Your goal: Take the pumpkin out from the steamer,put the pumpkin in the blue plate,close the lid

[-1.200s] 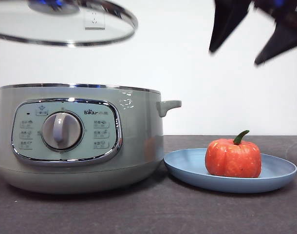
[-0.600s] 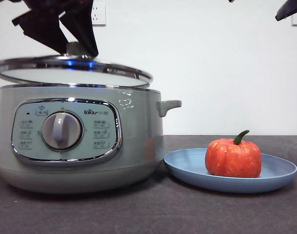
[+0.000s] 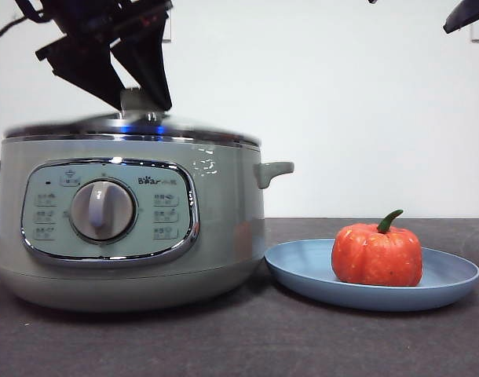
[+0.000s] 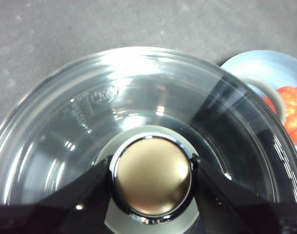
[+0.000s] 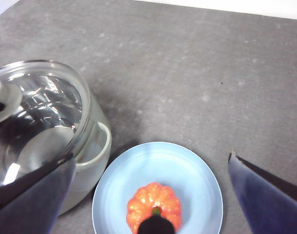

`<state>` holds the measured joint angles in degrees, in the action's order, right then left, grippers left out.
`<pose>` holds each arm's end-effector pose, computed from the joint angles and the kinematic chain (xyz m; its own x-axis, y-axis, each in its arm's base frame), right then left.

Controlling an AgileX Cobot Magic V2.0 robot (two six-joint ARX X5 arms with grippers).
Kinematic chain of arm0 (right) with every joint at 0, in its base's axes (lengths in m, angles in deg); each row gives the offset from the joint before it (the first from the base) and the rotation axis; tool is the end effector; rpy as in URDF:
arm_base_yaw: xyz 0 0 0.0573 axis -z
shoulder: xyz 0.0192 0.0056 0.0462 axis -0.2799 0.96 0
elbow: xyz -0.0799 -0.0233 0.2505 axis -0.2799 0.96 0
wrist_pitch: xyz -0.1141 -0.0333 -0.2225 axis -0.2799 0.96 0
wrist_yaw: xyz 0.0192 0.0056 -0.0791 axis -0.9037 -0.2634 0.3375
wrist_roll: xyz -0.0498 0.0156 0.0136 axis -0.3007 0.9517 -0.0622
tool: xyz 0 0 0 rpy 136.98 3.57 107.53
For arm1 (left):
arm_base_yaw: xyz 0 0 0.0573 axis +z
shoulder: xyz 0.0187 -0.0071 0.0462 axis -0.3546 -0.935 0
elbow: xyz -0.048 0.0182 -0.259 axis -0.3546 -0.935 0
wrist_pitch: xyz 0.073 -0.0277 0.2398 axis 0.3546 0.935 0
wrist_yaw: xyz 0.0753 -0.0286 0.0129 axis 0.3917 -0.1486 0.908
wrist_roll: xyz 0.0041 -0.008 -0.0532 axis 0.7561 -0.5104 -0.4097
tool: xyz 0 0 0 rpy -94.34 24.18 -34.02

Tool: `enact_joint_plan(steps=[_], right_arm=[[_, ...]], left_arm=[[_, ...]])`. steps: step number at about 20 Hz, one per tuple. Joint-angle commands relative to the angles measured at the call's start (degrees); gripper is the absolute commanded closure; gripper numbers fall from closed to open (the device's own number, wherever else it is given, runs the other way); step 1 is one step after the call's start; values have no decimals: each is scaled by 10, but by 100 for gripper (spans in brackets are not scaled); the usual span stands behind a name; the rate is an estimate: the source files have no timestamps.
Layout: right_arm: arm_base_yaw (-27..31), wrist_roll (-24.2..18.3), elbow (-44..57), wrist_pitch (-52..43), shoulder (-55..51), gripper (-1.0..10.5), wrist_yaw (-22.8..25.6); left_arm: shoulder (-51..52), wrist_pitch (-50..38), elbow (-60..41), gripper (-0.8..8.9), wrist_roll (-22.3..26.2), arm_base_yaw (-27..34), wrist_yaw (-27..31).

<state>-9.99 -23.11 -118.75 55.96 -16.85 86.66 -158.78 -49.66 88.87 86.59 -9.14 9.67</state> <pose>0.1723 0.0847 0.3465 0.7795 0.3756 -0.5012 -0.4028 0.9135 0.0581 0.2546 -0.1479 0.3041 0.5913 -0.3885 -0.7067 0.4995 0.8644 -0.0573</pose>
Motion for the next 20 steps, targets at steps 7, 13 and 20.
enact_joint_plan(steps=[7, 13, 20], right_arm=[[0, 6, -1, -2, -1, 321, 1], [0, 6, -1, -1, -1, 321, 1], [0, 5, -1, 15, -2, 384, -1]], left_arm=[[-35, 38, 4, 802, 25, -8, -6], [-9, 40, 4, 398, 25, -8, -6], [119, 41, 5, 410, 14, -8, -6]])
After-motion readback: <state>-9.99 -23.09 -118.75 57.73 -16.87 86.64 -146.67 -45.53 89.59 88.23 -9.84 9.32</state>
